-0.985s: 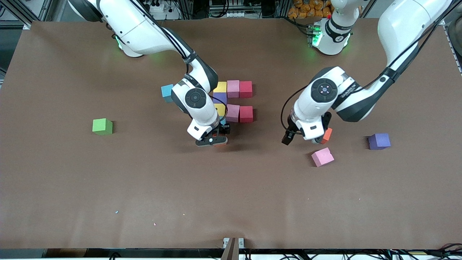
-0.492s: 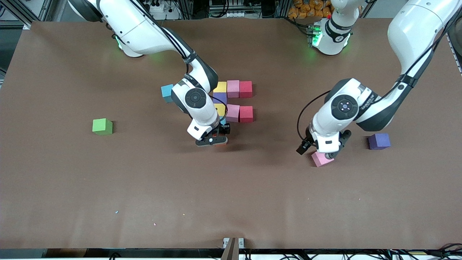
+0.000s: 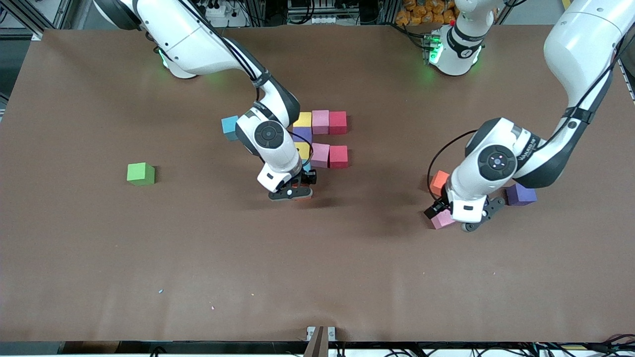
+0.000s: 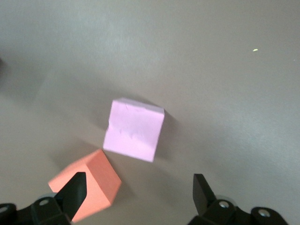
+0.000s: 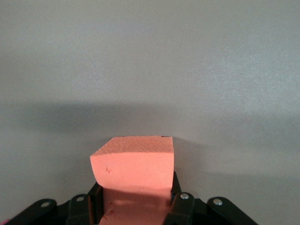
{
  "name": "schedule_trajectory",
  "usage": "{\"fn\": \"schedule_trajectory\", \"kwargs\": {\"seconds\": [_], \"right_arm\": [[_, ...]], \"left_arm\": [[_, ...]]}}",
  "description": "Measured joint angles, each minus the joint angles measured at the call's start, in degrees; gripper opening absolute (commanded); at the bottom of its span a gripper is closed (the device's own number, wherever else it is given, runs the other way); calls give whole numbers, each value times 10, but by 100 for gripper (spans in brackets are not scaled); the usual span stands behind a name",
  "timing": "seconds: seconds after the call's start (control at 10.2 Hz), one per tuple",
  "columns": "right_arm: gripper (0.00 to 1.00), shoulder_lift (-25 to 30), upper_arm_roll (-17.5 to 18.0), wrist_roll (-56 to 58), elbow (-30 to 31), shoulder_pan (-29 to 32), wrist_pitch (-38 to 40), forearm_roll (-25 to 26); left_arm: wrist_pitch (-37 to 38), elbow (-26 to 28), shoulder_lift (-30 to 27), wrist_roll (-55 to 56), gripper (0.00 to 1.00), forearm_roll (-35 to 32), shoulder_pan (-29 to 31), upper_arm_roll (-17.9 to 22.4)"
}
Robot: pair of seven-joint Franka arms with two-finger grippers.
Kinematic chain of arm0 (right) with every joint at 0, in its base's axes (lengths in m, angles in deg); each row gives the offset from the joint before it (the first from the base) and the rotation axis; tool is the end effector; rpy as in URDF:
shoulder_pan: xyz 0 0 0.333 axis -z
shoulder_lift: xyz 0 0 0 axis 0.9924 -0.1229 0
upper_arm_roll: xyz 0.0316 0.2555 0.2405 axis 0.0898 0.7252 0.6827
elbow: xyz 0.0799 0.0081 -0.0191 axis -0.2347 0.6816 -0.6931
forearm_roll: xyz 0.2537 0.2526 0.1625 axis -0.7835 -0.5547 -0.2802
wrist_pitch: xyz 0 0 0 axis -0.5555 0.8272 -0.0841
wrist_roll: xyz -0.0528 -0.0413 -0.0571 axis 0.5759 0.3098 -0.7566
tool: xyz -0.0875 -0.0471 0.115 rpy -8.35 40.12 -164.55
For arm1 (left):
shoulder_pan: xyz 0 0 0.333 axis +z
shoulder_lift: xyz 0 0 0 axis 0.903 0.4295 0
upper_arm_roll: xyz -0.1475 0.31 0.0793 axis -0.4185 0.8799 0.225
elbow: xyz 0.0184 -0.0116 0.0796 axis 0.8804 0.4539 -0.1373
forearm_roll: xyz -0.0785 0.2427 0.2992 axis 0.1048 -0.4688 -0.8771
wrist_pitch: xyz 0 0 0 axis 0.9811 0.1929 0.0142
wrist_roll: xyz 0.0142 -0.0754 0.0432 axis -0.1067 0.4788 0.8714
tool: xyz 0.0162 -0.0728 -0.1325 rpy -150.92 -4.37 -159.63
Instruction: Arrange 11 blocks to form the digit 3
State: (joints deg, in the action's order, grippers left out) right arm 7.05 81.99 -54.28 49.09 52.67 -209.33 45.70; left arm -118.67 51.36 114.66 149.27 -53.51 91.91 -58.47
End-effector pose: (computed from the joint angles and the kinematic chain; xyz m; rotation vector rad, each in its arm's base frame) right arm 0.5518 0.4558 0.1884 -3.0128 -0.1127 -0.0820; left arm 0.6461 -0.1586 0.2794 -2.9622 -0.8873 0.0126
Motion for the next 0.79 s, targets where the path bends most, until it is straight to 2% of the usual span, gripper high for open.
{"fn": "schedule_trajectory", "kwargs": {"seconds": [0.2, 0.3, 0.39, 0.49, 0.79], "right_arm": [[0, 0, 1, -2, 0, 0, 0, 0], [13, 0, 1, -3, 0, 0, 0, 0], [44, 0, 1, -3, 0, 0, 0, 0], [99, 0, 1, -3, 1, 0, 0, 0], [100, 0, 2, -4, 4, 0, 2, 0]], "left_arm": [[0, -11, 12, -49, 100, 0, 0, 17], [0, -13, 20, -65, 100, 0, 0, 21], [0, -15, 28, -77, 100, 0, 0, 21], [0, -15, 33, -83, 100, 0, -1, 23], [-7, -16, 47, -101, 100, 0, -4, 34]]}}
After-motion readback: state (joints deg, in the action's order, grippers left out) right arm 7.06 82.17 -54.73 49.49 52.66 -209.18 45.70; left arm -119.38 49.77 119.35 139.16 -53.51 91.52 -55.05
